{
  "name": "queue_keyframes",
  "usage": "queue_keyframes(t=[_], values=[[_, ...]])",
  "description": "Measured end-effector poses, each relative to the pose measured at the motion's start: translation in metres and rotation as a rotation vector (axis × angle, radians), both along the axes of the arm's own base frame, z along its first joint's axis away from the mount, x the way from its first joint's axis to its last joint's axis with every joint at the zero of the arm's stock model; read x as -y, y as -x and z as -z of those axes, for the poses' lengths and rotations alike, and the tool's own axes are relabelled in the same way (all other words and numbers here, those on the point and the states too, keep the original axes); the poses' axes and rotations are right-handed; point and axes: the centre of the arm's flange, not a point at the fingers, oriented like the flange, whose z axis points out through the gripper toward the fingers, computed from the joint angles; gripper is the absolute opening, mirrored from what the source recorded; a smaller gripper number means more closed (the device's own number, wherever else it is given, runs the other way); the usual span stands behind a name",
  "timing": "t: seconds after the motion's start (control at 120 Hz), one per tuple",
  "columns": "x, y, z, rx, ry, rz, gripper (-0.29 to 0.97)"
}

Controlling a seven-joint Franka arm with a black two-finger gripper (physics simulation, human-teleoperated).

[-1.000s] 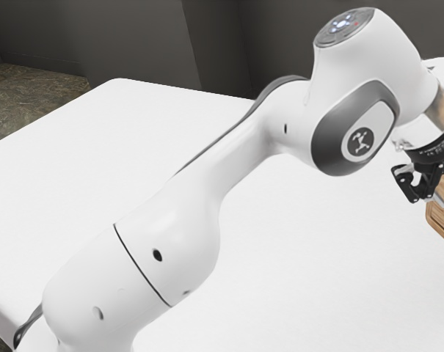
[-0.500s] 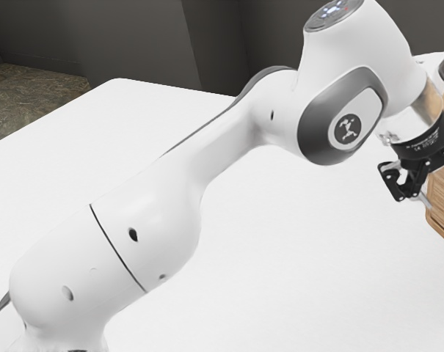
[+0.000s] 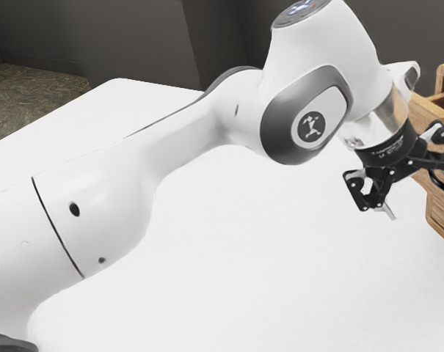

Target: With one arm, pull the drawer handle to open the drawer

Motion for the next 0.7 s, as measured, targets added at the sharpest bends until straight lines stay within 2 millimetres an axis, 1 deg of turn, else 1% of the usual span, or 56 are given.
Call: queue_keyframes(t=[0.208, 0.35, 0.392, 0.417, 0.467, 0.525, 0.633, 0.667, 0.7], values=[[-0.019, 0.030, -0.004, -0.024, -0.006, -0.012, 0.68], [-0.041, 0.062, -0.013, -0.035, -0.013, -0.022, 0.68], [-0.051, 0.070, -0.016, -0.037, -0.016, -0.031, 0.68], [-0.059, 0.074, -0.021, -0.036, -0.017, -0.039, 0.68], [-0.087, 0.078, -0.036, -0.042, -0.023, -0.072, 0.68], [-0.135, 0.077, -0.043, -0.079, -0.043, -0.120, 0.68], [-0.237, 0.076, -0.035, -0.190, -0.126, -0.229, 0.68], [-0.263, 0.077, -0.031, -0.220, -0.158, -0.256, 0.68], [-0.283, 0.080, -0.031, -0.241, -0.185, -0.276, 0.68]])
